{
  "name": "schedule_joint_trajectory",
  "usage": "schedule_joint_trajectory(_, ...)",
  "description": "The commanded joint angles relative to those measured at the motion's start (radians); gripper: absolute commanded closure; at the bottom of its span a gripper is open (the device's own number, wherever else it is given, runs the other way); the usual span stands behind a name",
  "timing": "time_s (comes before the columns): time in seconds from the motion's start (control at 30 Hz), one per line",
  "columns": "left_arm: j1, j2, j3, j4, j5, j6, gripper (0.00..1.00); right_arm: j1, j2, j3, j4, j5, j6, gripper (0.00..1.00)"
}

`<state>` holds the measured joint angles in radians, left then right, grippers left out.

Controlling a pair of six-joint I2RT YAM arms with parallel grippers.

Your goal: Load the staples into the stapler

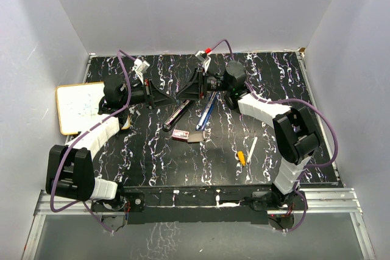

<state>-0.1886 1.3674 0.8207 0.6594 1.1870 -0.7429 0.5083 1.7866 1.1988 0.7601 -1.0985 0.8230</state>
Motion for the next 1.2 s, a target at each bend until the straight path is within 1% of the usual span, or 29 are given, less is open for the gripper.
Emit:
schedule_joint_trajectory(0.0,-0.005,-0.021,-0.005,0.045,0.024,-0.002,1.0,-0.004,0.0,0.0,0.035,0.0,-0.019,0.65)
schedule_joint_trajectory(0.1,-0.005,-0.021,-0.006,0.048,0.023,-0.001,1.0,-0.004,0.0,0.002,0.037,-0.007,-0.018,0.69)
schedule_joint_trajectory(0.27,-0.004,-0.021,-0.007,0.045,0.024,0.002,1.0,-0.004,-0.003,-0.002,0.041,-0.012,-0.018,0.7)
schedule_joint_trajectory(0.37,-0.003,-0.021,-0.007,0.038,0.021,0.011,1.0,-0.003,-0.005,-0.002,0.045,-0.019,-0.014,0.73)
schedule_joint_trajectory(0.47,-0.004,-0.021,-0.007,0.025,0.013,0.02,1.0,-0.004,-0.007,-0.004,0.064,-0.029,-0.003,0.79)
schedule_joint_trajectory(0.57,-0.004,-0.021,-0.008,0.009,0.005,0.033,0.97,-0.004,-0.011,-0.003,0.075,-0.031,0.002,0.85)
schedule_joint_trajectory(0.67,-0.004,-0.02,-0.009,0.0,0.0,0.04,0.93,-0.004,-0.015,-0.005,0.08,-0.033,0.001,0.89)
schedule_joint_trajectory(0.7,-0.004,-0.021,-0.009,0.001,-0.001,0.04,0.91,-0.004,-0.015,-0.005,0.079,-0.033,0.001,0.9)
schedule_joint_trajectory(0.87,-0.004,-0.022,-0.012,-0.01,-0.005,0.05,0.7,-0.008,-0.014,-0.005,0.079,-0.033,-0.001,0.9)
schedule_joint_trajectory(0.93,-0.003,-0.024,-0.01,-0.037,-0.006,0.068,0.53,-0.018,-0.018,-0.007,0.078,-0.033,-0.003,0.9)
schedule_joint_trajectory(1.03,0.006,-0.031,0.003,-0.101,-0.002,0.115,0.35,-0.042,-0.029,-0.017,0.072,-0.029,-0.012,0.9)
schedule_joint_trajectory(1.1,0.021,-0.035,0.021,-0.163,-0.001,0.171,0.31,-0.067,-0.034,-0.028,0.043,-0.029,-0.037,0.9)
schedule_joint_trajectory(1.17,0.043,-0.039,0.047,-0.28,-0.015,0.28,0.3,-0.104,-0.083,-0.044,-0.014,-0.023,-0.09,0.9)
